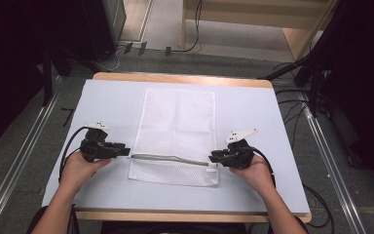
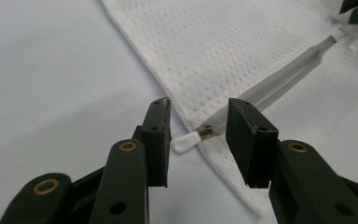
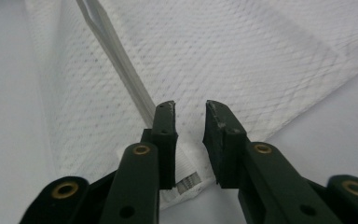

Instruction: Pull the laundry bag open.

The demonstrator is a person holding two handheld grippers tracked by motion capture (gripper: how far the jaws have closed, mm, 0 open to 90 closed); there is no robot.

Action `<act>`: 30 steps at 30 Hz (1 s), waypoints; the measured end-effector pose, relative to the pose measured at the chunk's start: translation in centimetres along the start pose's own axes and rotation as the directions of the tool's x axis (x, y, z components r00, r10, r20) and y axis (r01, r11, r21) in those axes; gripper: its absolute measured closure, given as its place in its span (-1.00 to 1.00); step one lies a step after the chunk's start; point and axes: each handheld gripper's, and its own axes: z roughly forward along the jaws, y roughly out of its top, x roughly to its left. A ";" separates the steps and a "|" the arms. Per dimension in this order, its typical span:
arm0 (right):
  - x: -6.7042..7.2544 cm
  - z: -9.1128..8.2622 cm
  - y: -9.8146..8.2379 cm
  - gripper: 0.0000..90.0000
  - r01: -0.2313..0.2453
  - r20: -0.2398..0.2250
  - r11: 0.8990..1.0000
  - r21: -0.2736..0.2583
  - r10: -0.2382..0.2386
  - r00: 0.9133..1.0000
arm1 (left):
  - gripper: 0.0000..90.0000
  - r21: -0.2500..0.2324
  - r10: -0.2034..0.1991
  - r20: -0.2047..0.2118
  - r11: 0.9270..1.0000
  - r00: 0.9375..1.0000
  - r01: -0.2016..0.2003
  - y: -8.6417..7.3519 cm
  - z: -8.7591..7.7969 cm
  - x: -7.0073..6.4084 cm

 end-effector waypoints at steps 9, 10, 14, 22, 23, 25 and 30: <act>-1.4 -1.2 -0.2 0.34 -0.036 0.096 0.998 -0.060 0.041 0.994 | 0.07 -0.057 -0.014 -0.041 0.998 0.999 0.011 0.1 -0.5 1.2; -1.6 -1.4 -0.3 0.32 -0.049 0.100 0.997 -0.066 0.055 0.994 | 0.07 -0.058 -0.015 -0.048 0.998 0.999 0.012 0.1 -0.5 1.3; -2.2 -1.8 -0.6 0.25 -0.060 0.135 0.995 -0.078 0.070 0.988 | -0.03 -0.067 -0.022 -0.071 0.998 0.997 0.018 0.1 -0.6 1.8; -3.3 -2.3 -1.0 0.12 -0.095 0.179 0.989 -0.109 0.114 0.977 | -0.14 -0.067 -0.030 -0.101 0.997 0.994 0.023 0.2 -0.6 2.7; -3.4 -2.3 -1.1 0.11 -0.102 0.181 0.989 -0.109 0.120 0.976 | -0.15 -0.066 -0.030 -0.109 0.998 0.994 0.023 0.2 -0.6 2.8; -3.7 -2.4 -1.2 0.09 -0.109 0.186 0.988 -0.107 0.128 0.974 | -0.16 -0.071 -0.036 -0.114 0.997 0.993 0.028 0.2 -0.7 3.0; -4.0 -2.4 -1.4 0.05 -0.129 0.198 0.986 -0.106 0.148 0.969 | -0.20 -0.064 -0.039 -0.132 0.997 0.991 0.031 0.2 -0.4 3.5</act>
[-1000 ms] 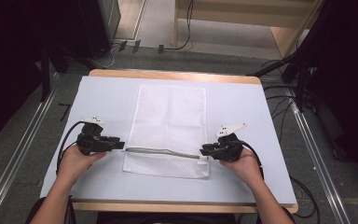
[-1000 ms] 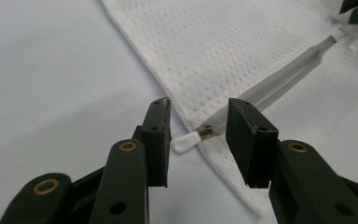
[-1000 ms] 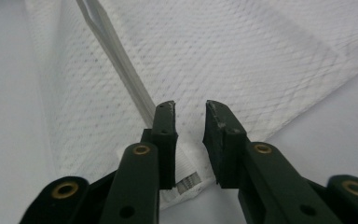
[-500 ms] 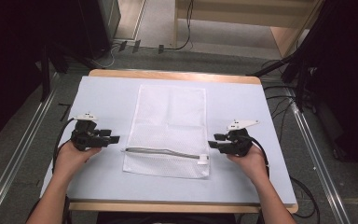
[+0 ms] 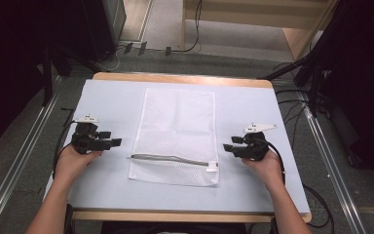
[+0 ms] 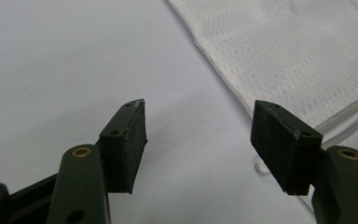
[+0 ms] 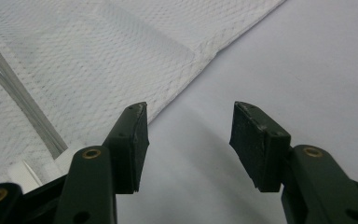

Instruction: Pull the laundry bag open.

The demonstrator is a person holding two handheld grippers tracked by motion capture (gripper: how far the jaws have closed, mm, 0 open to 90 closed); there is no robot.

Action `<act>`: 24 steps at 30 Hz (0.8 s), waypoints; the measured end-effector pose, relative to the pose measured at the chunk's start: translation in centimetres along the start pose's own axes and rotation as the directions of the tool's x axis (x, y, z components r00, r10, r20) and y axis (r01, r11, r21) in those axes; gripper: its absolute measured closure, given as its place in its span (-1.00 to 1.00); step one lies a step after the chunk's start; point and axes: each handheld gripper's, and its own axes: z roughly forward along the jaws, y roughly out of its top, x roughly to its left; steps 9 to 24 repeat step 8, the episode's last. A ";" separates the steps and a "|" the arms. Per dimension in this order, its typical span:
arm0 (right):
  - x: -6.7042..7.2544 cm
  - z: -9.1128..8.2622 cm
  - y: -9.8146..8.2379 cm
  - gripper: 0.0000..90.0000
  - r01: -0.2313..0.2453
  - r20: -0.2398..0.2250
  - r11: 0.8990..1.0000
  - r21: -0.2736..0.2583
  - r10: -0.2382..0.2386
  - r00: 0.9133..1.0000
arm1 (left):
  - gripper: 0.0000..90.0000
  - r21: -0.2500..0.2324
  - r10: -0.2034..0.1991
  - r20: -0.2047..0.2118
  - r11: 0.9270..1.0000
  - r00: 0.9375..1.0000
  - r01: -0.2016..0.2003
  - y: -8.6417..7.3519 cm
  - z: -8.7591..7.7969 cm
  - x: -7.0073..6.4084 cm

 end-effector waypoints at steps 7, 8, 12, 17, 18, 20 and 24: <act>-0.3 -0.1 -0.1 0.01 -0.004 0.010 1.000 -0.004 0.004 1.000 | -0.29 0.008 0.006 -0.006 1.000 1.000 -0.006 0.0 0.4 0.5; -0.4 -0.1 -0.1 0.00 -0.004 0.011 1.000 -0.007 0.004 1.000 | -0.32 0.003 0.006 -0.010 1.000 1.000 -0.006 0.0 0.5 0.6; -0.4 -0.1 -0.1 0.00 -0.004 0.011 1.000 -0.007 0.004 1.000 | -0.32 0.003 0.006 -0.010 1.000 1.000 -0.006 0.0 0.5 0.6; -0.4 -0.1 -0.1 0.00 -0.004 0.011 1.000 -0.007 0.004 1.000 | -0.32 0.003 0.006 -0.010 1.000 1.000 -0.006 0.0 0.5 0.6; -0.4 -0.1 -0.1 0.00 -0.004 0.011 1.000 -0.007 0.004 1.000 | -0.32 0.003 0.006 -0.010 1.000 1.000 -0.006 0.0 0.5 0.6; -0.4 -0.1 -0.1 0.00 -0.004 0.011 1.000 -0.007 0.004 1.000 | -0.32 0.003 0.006 -0.010 1.000 1.000 -0.006 0.0 0.5 0.6; -0.4 -0.1 -0.1 0.00 -0.004 0.011 1.000 -0.007 0.004 1.000 | -0.32 0.003 0.006 -0.010 1.000 1.000 -0.006 0.0 0.5 0.6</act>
